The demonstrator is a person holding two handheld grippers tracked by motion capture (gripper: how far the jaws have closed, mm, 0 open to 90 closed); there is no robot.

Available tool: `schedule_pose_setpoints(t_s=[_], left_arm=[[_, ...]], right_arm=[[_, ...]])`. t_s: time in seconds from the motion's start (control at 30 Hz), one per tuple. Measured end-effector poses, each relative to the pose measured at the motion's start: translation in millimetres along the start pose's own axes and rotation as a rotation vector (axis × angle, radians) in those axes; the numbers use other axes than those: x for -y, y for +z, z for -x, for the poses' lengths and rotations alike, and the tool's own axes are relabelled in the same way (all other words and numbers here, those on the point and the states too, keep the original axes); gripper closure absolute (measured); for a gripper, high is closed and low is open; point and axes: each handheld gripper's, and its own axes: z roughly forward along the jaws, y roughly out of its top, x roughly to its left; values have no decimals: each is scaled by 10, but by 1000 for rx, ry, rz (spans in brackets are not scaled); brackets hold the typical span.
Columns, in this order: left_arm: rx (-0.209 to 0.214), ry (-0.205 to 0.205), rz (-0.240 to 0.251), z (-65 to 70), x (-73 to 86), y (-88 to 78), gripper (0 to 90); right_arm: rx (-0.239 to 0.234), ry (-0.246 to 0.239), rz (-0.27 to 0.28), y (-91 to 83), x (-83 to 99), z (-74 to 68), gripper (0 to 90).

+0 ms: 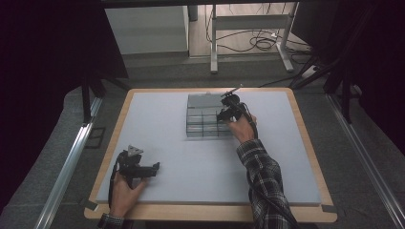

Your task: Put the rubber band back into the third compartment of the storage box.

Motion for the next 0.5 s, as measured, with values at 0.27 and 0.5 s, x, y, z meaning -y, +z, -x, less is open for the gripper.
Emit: schedule_pose_setpoints(t_s=[0.27, 0.5], left_arm=[[-1, 1, 0, 0, 0, 0, 19], [-2, 2, -1, 2, 0, 1, 19]], right_arm=[[-3, -22, 16, -75, -2, -54, 470], [-16, -28, 24, -130, 1, -122, 454]])
